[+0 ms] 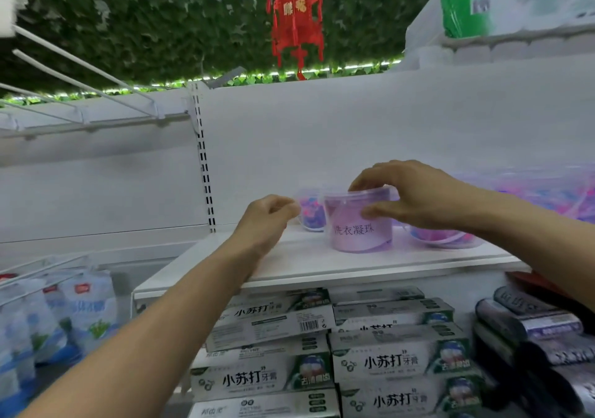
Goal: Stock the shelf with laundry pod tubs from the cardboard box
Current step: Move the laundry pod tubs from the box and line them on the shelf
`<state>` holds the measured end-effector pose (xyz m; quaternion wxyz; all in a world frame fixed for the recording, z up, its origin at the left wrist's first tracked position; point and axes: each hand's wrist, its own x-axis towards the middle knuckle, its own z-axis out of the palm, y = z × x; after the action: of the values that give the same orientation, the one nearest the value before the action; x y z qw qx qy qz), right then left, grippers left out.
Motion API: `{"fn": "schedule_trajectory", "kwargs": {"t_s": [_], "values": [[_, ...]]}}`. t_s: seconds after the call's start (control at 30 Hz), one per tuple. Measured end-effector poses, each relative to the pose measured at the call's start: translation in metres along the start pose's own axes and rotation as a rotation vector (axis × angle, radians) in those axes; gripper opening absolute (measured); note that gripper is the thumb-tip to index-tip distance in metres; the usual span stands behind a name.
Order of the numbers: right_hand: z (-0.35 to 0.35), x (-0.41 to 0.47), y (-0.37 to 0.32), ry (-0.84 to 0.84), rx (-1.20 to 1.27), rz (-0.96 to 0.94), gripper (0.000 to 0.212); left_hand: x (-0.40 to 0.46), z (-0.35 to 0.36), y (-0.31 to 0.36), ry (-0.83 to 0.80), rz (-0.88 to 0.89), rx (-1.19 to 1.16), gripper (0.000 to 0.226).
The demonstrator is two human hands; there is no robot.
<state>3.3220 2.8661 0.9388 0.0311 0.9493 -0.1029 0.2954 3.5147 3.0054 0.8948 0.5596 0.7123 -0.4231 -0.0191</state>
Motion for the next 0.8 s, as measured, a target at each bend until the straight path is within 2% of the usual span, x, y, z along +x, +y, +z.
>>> {"fn": "schedule_trajectory", "kwargs": {"t_s": [0.17,0.3,0.43,0.53,0.6,0.7,0.77,0.8], "values": [[-0.004,0.0,-0.002,-0.012,0.027,0.031,0.026,0.043,0.0,0.016,-0.025,0.159,0.223,0.034],[-0.007,0.002,-0.005,-0.034,-0.001,0.034,0.026,0.08,0.021,0.018,-0.134,0.25,0.434,0.04],[-0.011,0.007,-0.003,-0.085,-0.06,0.01,0.025,0.094,0.027,0.017,-0.065,0.45,0.836,0.018],[-0.014,0.01,0.004,-0.12,-0.028,0.006,0.022,0.093,0.006,0.011,-0.104,0.559,1.006,0.017],[-0.015,0.011,0.008,-0.141,-0.019,0.007,0.021,0.091,-0.019,-0.001,-0.106,0.543,1.092,0.017],[-0.014,0.011,0.009,-0.155,-0.01,-0.017,0.014,0.085,-0.056,-0.025,0.019,0.396,1.146,0.032],[-0.014,0.011,0.004,-0.15,0.016,-0.007,0.022,0.081,-0.067,-0.031,0.082,0.334,1.002,0.05],[-0.014,0.012,0.002,-0.147,0.018,0.007,0.029,0.08,-0.068,-0.032,0.078,0.335,0.864,0.051]]}}
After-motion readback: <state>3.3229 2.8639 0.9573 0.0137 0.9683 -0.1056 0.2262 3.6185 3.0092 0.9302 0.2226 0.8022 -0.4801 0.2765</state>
